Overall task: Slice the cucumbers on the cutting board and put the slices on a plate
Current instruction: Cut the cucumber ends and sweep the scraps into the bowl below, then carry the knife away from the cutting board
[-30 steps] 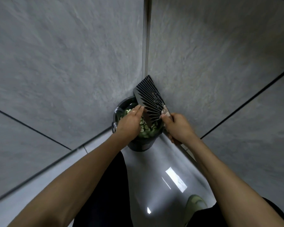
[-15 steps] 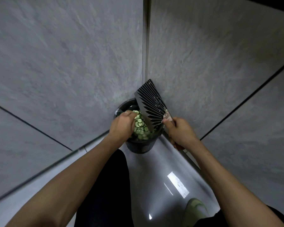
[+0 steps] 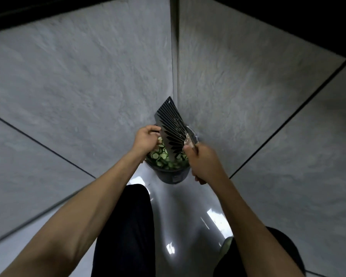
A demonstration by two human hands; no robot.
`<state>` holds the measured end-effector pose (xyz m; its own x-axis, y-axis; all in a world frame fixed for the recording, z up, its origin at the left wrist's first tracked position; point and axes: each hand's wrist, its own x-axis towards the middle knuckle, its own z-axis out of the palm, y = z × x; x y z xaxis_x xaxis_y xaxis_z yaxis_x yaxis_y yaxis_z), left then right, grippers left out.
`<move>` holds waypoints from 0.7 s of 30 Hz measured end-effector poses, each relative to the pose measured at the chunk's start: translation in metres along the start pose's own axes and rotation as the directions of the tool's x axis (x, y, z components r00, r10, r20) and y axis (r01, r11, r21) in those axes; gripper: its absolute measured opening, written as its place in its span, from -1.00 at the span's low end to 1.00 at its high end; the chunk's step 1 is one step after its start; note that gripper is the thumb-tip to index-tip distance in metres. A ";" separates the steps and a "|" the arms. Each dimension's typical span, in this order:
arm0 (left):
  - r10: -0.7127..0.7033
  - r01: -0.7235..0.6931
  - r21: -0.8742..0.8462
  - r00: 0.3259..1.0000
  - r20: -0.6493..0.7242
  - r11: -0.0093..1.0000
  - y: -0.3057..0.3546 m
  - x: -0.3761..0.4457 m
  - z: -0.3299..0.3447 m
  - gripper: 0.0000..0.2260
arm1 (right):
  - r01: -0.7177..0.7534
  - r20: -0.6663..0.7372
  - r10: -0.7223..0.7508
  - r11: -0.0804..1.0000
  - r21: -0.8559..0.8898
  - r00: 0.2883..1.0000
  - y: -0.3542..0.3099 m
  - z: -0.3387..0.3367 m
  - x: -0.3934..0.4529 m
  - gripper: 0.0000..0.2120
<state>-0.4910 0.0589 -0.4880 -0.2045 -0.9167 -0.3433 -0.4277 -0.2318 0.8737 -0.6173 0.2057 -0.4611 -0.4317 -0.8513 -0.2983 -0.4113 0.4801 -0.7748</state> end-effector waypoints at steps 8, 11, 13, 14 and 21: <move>-0.136 0.135 -0.075 0.991 -0.003 0.988 0.070 -0.089 -0.064 -0.84 | -0.246 0.196 0.202 0.940 0.238 0.960 -0.054 -0.059 -0.080 -0.51; -0.118 0.117 -0.071 0.993 -0.003 0.991 0.107 -0.144 -0.102 -0.84 | -0.383 0.274 0.304 0.871 0.308 0.912 -0.091 -0.082 -0.130 -0.56; -0.148 0.147 -0.091 0.989 -0.002 0.985 0.134 -0.181 -0.131 -0.81 | -0.425 0.320 0.322 0.839 0.340 0.891 -0.127 -0.098 -0.168 -0.63; -0.181 0.180 -0.115 0.983 -0.005 0.977 0.149 -0.200 -0.146 -0.80 | -0.433 0.328 0.326 0.832 0.346 0.887 -0.147 -0.106 -0.188 -0.65; -0.280 0.241 -0.333 0.957 -0.071 0.911 0.241 -0.307 -0.250 -0.86 | -0.409 0.348 0.279 0.825 0.389 0.895 -0.296 -0.141 -0.274 -0.67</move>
<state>-0.3111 0.2028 -0.0853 -0.0136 -0.8361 -0.5485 -0.1455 -0.5410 0.8283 -0.4911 0.3267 -0.0716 -0.2221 -0.7016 -0.6771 0.1495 0.6617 -0.7347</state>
